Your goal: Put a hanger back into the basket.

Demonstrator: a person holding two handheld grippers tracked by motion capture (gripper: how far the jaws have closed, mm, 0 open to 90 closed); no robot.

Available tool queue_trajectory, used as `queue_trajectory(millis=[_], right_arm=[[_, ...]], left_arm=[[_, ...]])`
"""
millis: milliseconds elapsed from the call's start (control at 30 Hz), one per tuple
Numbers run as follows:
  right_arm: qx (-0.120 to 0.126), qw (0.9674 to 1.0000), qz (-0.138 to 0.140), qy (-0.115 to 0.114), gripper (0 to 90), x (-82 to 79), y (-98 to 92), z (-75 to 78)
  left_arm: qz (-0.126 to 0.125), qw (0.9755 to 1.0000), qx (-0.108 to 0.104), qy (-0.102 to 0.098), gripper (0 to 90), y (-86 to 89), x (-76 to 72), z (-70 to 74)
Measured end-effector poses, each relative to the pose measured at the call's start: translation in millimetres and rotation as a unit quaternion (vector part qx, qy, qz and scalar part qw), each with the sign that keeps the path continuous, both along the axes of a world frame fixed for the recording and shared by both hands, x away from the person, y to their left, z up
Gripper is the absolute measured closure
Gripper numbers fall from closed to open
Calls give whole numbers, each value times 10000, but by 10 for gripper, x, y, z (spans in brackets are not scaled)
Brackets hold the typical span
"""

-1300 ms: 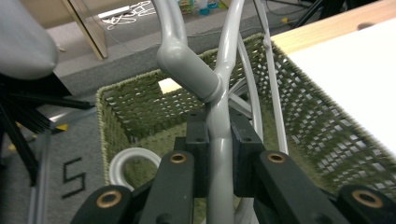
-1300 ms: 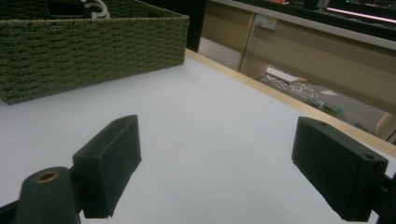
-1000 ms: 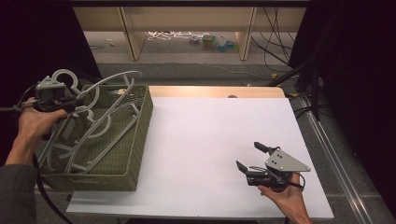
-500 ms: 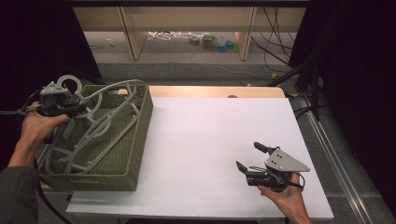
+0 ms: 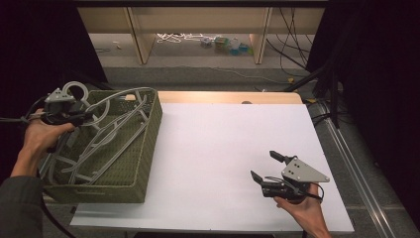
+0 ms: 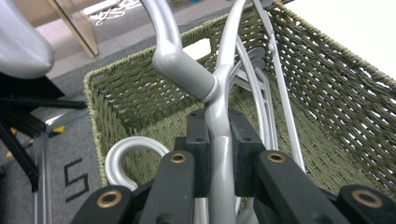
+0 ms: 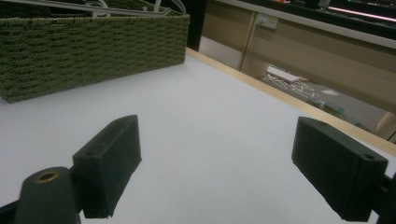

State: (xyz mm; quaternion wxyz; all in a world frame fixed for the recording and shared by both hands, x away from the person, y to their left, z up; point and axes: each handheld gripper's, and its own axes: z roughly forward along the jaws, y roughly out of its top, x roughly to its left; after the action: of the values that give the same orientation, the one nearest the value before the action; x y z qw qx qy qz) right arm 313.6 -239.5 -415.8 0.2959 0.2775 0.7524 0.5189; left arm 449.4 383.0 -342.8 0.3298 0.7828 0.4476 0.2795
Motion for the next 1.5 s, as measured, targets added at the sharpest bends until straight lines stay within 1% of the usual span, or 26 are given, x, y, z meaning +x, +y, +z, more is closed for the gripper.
queue_trajectory(millis=[33, 67, 100, 267, 333, 400, 467, 500, 533, 600, 767, 833, 867, 900, 933, 967, 1000, 1067, 1100, 1200, 1233, 1300, 1333, 1400, 1433, 1500], right_arm=[[3, 10000, 1, 8, 164, 0, 0, -1], [-6, 10000, 6, 12, 164, -1, -1, -2], [-7, 10000, 7, 8, 165, -1, 0, -2], [-3, 10000, -5, 12, 165, -3, 3, 0], [-8, 10000, 0, 9, 165, -1, 0, 0], [-2, 10000, -4, 34, 164, -2, -3, -4], [-4, 10000, -14, 42, 164, 1, -5, -5], [-4, 10000, -26, 48, 164, 2, -6, -7], [-6, 10000, -27, 44, 165, 2, -8, -7], [-6, 10000, -32, 38, 165, 4, -10, -6], [-5, 10000, -31, 22, 165, 4, -11, -5], [-15, 10000, -5, 68, 165, 6, -15, -7], [-29, 10000, -9, 87, 164, 3, -15, -7], [-21, 10000, -5, 90, 164, 3, -12, -8], [-10, 10000, -20, 66, 165, 7, -7, -12], [-18, 10000, -20, 46, 165, 11, -6, -14], [-16, 10000, -11, 69, 164, 9, -4, -15], [-4, 10000, -20, 38, 165, 9, 1, -17], [-13, 10000, -11, 50, 165, 8, 0, -15], [-25, 10000, 13, 59, 164, 7, -3, -14], [-33, 10000, 29, 77, 165, 5, -6, -11], [-32, 10000, 9, 93, 165, 3, -8, -8], [-35, 9999, 1, 96, 165, 5, -9, -9], [-28, 10000, -2, 67, 165, 9, -5, -16], [-6, 10000, -15, 38, 165, 12, -2, -21], [-14, 10000, -7, 40, 165, 13, -2, -21]], left_arm=[[-25, 10000, 15, -15, 806, 10, -2, -6], [84, 9998, -166, -86, 806, -11, -2, -29], [-10, 10000, 55, -5, 806, 14, 0, -13], [67, 9999, 126, 61, 808, 26, 30, -43], [102, 9995, 287, 33, 808, 13, 46, -63], [93, 9994, 324, 10, 808, 12, 53, -76], [28, 9984, 556, -28, 809, 14, 55, -87], [26, 9985, 556, -12, 810, 14, 53, -91], [16, 9989, 475, -23, 811, 11, 55, -102], [-38, 9987, 496, 78, 810, 18, 54, -117], [-90, 9983, 471, 319, 806, 13, 49, -276], [-96, 9989, 318, 327, 806, 27, 50, -321], [-81, 9992, 282, 270, 805, 21, 54, -344], [-104, 9985, 353, 398, 805, 15, 55, -338], [-87, 9990, 294, 324, 804, -5, 63, -369], [-43, 9991, 251, 333, 803, -17, 68, -383], [-19, 9985, 271, 481, 800, -15, 67, -371], [83, 9988, 197, 447, 795, -17, 72, -417], [147, 9978, 270, 580, 792, -24, 74, -430], [213, 9965, 320, 747, 767, -56, 92, -520], [257, 9963, 253, 785, 766, -65, 95, -558], [294, 9941, 415, 955, 752, -52, 97, -598], [309, 9937, 481, 963, 749, -46, 97, -612], [449, 9937, 330, 971, 737, -33, 97, -642], [495, 9933, 416, 959, 719, -19, 96, -625], [548, 9927, 417, 987, 621, -26, 83, -601]])
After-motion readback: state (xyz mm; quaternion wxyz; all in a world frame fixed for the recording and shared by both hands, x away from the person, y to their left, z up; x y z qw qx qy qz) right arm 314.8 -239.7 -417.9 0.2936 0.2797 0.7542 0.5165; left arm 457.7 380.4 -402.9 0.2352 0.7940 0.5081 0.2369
